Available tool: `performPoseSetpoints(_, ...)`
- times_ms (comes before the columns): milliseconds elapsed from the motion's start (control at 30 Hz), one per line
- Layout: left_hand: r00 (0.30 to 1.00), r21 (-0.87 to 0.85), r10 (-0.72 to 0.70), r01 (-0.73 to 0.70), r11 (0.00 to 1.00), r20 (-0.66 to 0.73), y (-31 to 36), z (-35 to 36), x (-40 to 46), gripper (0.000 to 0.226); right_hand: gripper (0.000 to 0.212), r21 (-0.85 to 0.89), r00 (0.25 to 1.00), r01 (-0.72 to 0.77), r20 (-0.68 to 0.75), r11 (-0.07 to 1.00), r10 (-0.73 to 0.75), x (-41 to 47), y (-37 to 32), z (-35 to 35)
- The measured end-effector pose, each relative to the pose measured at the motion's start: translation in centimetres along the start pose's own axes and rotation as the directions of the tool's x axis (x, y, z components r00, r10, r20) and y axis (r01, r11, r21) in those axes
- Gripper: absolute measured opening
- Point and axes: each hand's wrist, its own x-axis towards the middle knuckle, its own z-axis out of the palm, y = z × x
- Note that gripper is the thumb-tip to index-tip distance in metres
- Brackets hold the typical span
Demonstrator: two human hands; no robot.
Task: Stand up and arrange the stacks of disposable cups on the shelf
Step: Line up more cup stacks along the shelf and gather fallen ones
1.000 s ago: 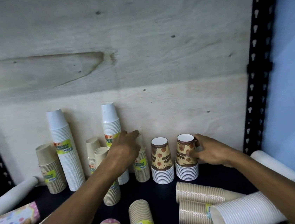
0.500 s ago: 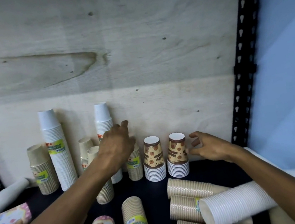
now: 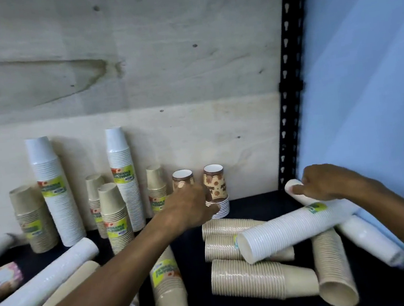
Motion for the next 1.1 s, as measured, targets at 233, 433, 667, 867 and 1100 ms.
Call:
performPoseSetpoints(233,0.925,-0.096,0.219,-0.199,0.975,0.31,2.1,1.0,0.8,0.047,0.059,-0.036,0.979,-0.184,0.081,0.982,0.187,-3.3,0.3,-0.1)
performPoseSetpoints(433,0.879,-0.052,0.245,-0.245,0.968,0.409,2.7,1.5,2.3,0.055,0.073,0.124,0.96,-0.279,0.073,0.952,0.272,-2.6,-1.0,2.1)
performPoseSetpoints(667,0.889,0.05,0.286,-0.324,0.945,0.358,2.2,3.5,4.3,0.071,0.066,0.496,0.953,-0.297,0.103,0.816,0.285,-1.5,-1.1,1.7)
performPoseSetpoints(867,0.93,0.006,0.247,-0.258,0.966,0.272,1.6,3.4,5.3,0.078,0.08,0.706,0.975,-0.085,-0.086,0.703,0.205,-0.4,-1.1,-1.0)
performPoseSetpoints(1100,0.979,-0.302,0.131,-0.079,0.95,0.156,2.3,3.6,5.8,0.064,0.083,0.723,0.898,0.231,-0.416,0.651,0.143,1.2,-0.9,-5.5)
